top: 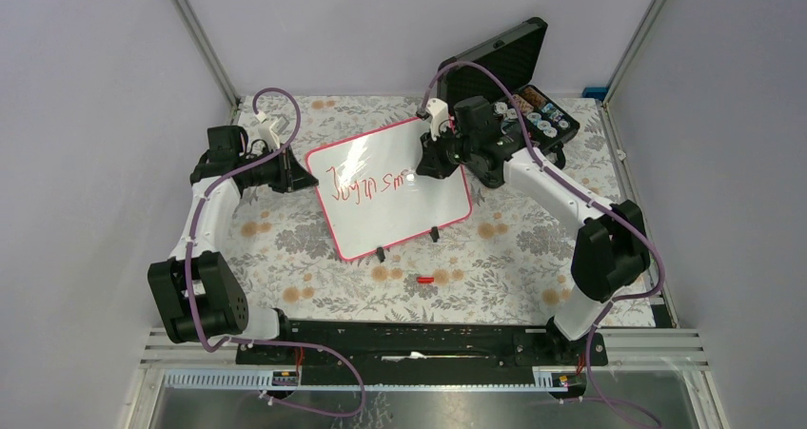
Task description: Write a sentence on the whiteboard
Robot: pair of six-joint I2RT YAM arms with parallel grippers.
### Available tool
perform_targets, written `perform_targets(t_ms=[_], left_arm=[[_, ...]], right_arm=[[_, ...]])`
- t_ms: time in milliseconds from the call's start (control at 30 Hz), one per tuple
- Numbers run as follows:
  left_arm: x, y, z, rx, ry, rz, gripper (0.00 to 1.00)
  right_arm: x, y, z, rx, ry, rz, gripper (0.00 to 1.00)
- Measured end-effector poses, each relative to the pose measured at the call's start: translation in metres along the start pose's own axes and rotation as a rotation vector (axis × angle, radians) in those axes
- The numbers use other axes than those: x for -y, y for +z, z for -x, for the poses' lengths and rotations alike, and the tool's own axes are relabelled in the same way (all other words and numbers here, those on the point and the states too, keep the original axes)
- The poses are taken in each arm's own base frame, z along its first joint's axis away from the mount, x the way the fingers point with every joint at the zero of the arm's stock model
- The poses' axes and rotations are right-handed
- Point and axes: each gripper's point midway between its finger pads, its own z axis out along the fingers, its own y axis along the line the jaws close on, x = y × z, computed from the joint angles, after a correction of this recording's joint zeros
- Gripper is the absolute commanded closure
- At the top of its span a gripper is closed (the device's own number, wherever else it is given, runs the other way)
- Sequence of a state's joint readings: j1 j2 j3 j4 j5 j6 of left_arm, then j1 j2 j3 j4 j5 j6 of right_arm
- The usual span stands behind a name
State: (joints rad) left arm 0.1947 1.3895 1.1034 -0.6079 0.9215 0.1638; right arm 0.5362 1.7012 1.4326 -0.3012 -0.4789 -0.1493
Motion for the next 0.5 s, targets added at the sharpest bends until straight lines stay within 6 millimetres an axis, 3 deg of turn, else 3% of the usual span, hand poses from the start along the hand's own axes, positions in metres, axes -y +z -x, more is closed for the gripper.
perform_targets(t_ms=[500], left_arm=[[0.000,0.000,0.000,0.000,0.000,0.001,1.00]], right_arm=[[0.001,-0.001,-0.019,-0.033,0.009,-0.007,1.00]])
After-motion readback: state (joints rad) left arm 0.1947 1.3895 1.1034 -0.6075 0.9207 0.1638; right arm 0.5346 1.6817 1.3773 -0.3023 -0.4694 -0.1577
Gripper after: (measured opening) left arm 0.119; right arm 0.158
